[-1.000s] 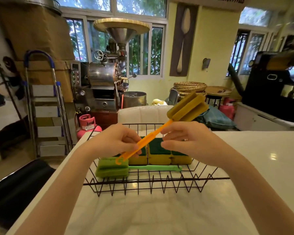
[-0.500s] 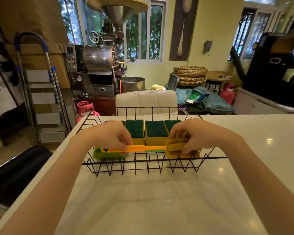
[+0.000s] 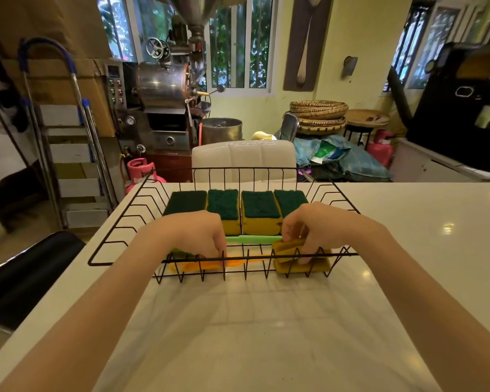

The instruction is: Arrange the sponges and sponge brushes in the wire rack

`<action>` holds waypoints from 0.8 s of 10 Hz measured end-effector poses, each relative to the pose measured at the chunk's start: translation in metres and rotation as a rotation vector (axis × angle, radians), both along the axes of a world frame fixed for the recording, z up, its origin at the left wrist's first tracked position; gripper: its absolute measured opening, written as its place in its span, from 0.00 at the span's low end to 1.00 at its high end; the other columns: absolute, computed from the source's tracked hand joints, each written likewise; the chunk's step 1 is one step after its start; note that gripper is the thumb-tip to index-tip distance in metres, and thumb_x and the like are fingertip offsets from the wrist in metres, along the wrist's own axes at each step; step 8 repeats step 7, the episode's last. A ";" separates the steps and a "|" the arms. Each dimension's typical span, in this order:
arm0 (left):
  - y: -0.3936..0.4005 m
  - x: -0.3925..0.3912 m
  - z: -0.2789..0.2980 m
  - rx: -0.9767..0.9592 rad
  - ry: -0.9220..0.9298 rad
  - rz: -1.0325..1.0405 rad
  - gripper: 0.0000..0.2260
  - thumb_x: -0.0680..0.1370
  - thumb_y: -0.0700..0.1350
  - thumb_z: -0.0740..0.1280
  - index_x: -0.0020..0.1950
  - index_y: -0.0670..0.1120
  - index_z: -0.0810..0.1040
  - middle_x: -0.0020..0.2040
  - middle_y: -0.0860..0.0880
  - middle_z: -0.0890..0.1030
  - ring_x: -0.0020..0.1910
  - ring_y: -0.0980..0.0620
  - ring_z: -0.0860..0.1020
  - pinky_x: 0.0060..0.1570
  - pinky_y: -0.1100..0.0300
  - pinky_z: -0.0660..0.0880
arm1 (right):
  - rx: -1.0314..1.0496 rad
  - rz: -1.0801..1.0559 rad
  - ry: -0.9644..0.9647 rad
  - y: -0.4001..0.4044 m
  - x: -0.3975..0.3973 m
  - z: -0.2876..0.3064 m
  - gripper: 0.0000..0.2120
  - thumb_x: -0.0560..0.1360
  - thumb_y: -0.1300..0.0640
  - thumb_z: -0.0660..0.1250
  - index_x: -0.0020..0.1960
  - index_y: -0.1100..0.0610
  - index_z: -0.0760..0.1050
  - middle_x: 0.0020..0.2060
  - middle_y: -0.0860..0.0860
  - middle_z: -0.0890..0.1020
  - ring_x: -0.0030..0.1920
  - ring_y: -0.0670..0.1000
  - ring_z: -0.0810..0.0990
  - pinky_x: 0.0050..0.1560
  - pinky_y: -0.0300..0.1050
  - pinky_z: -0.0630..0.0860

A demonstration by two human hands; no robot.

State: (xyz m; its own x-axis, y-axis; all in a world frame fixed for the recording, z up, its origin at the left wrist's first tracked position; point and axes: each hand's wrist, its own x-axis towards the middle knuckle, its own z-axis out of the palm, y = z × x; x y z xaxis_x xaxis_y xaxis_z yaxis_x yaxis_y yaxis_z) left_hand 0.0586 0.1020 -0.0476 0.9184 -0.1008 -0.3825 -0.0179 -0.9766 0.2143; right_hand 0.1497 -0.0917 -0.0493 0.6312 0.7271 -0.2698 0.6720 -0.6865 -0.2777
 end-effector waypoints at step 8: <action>0.007 -0.010 0.016 -0.229 -0.154 0.020 0.12 0.75 0.49 0.62 0.57 0.53 0.77 0.57 0.55 0.79 0.56 0.58 0.75 0.62 0.59 0.68 | 0.377 0.003 -0.244 -0.042 -0.048 0.077 0.14 0.68 0.44 0.66 0.54 0.43 0.73 0.49 0.39 0.78 0.50 0.32 0.74 0.52 0.30 0.72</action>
